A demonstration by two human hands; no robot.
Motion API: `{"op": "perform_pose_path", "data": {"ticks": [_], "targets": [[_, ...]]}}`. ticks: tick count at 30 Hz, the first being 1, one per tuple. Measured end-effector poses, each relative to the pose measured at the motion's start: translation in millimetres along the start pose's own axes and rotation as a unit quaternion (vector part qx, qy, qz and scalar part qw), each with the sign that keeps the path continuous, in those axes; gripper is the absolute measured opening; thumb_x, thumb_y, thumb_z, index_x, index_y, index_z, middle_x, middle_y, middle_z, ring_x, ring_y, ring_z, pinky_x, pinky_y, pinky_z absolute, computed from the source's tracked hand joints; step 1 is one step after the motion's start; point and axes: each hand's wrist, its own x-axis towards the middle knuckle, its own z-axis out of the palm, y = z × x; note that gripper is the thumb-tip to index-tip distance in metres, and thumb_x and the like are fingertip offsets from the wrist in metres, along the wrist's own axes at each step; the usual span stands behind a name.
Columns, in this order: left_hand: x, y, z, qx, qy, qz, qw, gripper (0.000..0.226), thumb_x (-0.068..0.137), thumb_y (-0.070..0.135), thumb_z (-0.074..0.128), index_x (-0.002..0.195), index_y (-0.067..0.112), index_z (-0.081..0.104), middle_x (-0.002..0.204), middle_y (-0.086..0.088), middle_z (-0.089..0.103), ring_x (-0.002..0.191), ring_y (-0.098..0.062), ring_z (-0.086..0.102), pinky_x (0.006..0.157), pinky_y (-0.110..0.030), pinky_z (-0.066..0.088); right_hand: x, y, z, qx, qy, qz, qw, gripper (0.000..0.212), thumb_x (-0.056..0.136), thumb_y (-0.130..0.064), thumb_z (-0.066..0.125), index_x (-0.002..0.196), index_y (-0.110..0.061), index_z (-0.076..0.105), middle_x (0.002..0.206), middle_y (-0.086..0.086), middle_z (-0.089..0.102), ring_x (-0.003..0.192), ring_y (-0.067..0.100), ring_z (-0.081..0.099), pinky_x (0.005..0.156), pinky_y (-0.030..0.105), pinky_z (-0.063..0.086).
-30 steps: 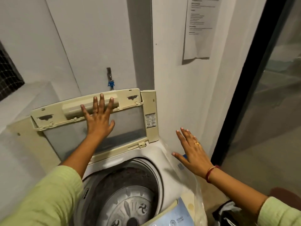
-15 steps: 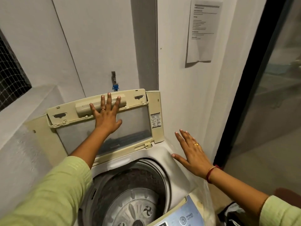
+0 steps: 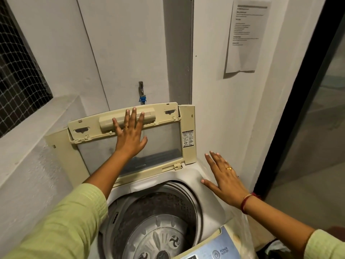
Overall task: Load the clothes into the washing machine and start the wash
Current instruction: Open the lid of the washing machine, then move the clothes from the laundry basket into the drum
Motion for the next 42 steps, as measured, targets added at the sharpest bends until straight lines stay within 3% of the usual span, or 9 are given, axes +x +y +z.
{"op": "perform_pose_path", "data": {"ticks": [5,10,17,23,29,34,36,38,42], "targets": [[-1.2,5.1,3.2,-0.018,-0.003,0.007,1.000,0.093,0.089,0.052,0.049,0.148,0.020,-0.015,0.157,-0.009,-0.022,0.144,-0.028,-0.021,0.111,-0.061,-0.012,-1.2,2.0,0.8,0.021,0.005,-0.001,1.000,0.081,0.087,-0.063,0.031,0.143,-0.030,-0.016,0.154,-0.008,-0.015,0.140,0.007,-0.014,0.111,0.025,-0.010],[-0.9,19.3,4.3,-0.026,0.038,0.006,0.999,0.096,0.086,0.049,0.054,0.149,0.020,-0.013,0.158,-0.008,-0.018,0.129,-0.016,-0.048,0.102,-0.053,-0.028,-13.5,20.0,-2.1,0.024,0.014,0.017,0.999,0.081,0.087,-0.063,0.032,0.143,-0.031,-0.017,0.159,-0.002,-0.007,0.143,0.010,-0.012,0.115,0.029,-0.007],[-12.5,91.3,12.3,-0.087,0.016,0.104,0.991,0.094,0.085,0.045,0.057,0.149,0.022,-0.008,0.158,-0.009,-0.013,0.135,-0.014,-0.041,0.106,-0.043,-0.030,-40.3,57.6,-8.9,0.021,0.023,0.067,0.997,0.081,0.088,-0.063,0.034,0.148,-0.029,-0.009,0.159,0.000,-0.006,0.146,0.015,-0.009,0.114,0.029,-0.007],[-41.8,222.8,31.1,-0.177,-0.040,0.237,0.954,0.082,0.082,0.055,0.028,0.150,0.019,0.000,0.159,-0.010,-0.005,0.142,-0.017,-0.020,0.110,-0.030,-0.027,-91.6,114.5,-19.9,0.032,0.033,0.153,0.987,0.085,0.082,-0.070,0.024,0.150,-0.024,-0.001,0.159,0.003,0.002,0.147,0.019,0.000,0.119,0.035,0.003],[-88.3,354.3,54.1,-0.241,-0.145,0.382,0.880,0.083,0.078,0.057,0.023,0.150,0.016,0.015,0.159,-0.010,0.009,0.147,-0.028,-0.002,0.117,-0.041,-0.005,-172.9,191.2,-26.2,0.023,0.032,0.260,0.965,0.091,0.077,-0.076,0.011,0.150,-0.022,0.005,0.159,0.003,0.003,0.147,0.020,-0.001,0.121,0.040,0.007],[-126.9,440.6,79.1,-0.191,-0.230,0.447,0.843,0.076,0.088,0.041,0.045,0.151,0.015,0.010,0.159,-0.007,-0.005,0.145,-0.026,-0.015,0.115,-0.039,-0.012,-242.2,254.5,-14.3,0.046,0.012,0.359,0.932,0.096,0.074,-0.079,0.009,0.150,-0.021,0.008,0.159,0.005,0.006,0.147,0.022,0.002,0.119,0.037,0.008],[-142.1,469.7,90.7,-0.180,-0.240,0.468,0.832,0.071,0.085,0.041,0.044,0.146,0.008,0.027,0.155,-0.011,0.020,0.145,-0.034,0.015,0.116,-0.049,0.014,-265.6,276.8,-5.4,0.061,0.001,0.398,0.915,0.096,0.074,-0.079,0.012,0.150,-0.021,0.010,0.159,0.005,0.008,0.147,0.023,0.003,0.118,0.037,0.010],[-156.7,499.6,109.3,-0.169,-0.290,0.466,0.819,0.070,0.078,0.049,0.040,0.134,0.007,0.044,0.140,-0.016,0.049,0.131,-0.039,0.044,0.101,-0.054,0.041,-287.8,301.7,5.7,0.065,-0.029,0.427,0.902,0.098,0.074,-0.080,0.013,0.150,-0.020,0.010,0.159,0.006,0.008,0.147,0.024,0.004,0.118,0.037,0.012],[-195.8,540.6,148.8,-0.169,-0.421,0.419,0.787,0.079,0.088,0.047,0.044,0.150,0.011,0.010,0.159,-0.012,0.007,0.147,-0.031,0.002,0.119,-0.043,0.007,-323.2,336.5,29.9,0.058,-0.092,0.456,0.884,0.088,0.081,-0.073,0.025,0.149,-0.018,0.013,0.158,0.008,0.011,0.146,0.025,0.009,0.118,0.036,0.011]]}}
